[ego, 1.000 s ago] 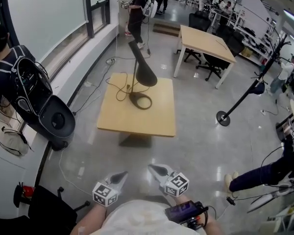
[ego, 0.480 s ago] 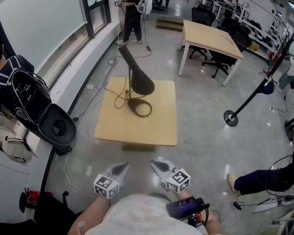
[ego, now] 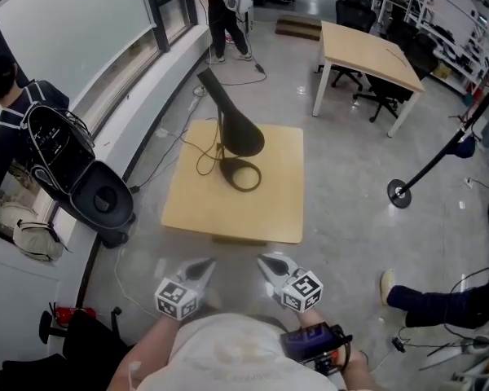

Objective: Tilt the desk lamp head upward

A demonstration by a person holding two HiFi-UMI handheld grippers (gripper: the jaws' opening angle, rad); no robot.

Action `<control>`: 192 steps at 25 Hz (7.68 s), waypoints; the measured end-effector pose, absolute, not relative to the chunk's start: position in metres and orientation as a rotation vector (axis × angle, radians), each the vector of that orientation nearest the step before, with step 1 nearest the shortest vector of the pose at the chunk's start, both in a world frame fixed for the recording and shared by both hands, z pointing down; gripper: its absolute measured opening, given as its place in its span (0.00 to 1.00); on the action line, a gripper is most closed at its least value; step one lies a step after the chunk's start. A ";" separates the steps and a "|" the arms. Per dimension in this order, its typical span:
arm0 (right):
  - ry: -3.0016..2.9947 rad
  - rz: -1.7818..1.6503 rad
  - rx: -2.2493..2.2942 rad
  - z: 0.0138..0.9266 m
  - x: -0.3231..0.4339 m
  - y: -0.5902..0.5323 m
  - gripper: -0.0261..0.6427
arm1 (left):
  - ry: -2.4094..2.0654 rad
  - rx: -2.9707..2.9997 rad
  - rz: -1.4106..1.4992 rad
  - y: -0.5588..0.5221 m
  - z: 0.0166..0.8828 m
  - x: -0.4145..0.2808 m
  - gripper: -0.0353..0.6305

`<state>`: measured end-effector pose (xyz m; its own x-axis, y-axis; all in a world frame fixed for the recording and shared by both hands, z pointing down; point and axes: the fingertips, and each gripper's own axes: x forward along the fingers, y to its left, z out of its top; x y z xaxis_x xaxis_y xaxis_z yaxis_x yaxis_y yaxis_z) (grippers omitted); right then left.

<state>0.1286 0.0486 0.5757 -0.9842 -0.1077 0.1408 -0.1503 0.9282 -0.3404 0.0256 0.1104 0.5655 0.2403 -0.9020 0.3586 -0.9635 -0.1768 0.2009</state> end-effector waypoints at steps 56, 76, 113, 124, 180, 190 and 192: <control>-2.898 0.382 0.658 0.561 -0.037 -0.142 0.06 | -1.455 2.414 0.168 -0.102 0.536 -0.175 0.06; -2.940 0.277 0.607 0.551 -0.008 -0.194 0.06 | -1.594 2.523 0.069 -0.227 0.371 -0.222 0.34; -2.770 -0.039 0.881 0.526 -0.008 -0.204 0.09 | -1.452 2.693 0.326 -0.305 0.309 -0.221 0.37; -2.299 -0.767 0.703 0.563 -0.045 -0.227 0.22 | -1.449 2.691 0.306 -0.308 0.309 -0.223 0.37; -1.980 -1.162 0.768 0.479 0.008 -0.240 0.18 | -1.398 2.543 0.104 -0.290 0.341 -0.258 0.37; -1.906 -1.248 0.813 0.434 0.022 -0.247 0.15 | -1.342 2.487 0.009 -0.296 0.351 -0.261 0.36; -1.889 -1.267 0.809 0.426 0.024 -0.248 0.15 | -1.338 2.483 0.006 -0.297 0.352 -0.261 0.36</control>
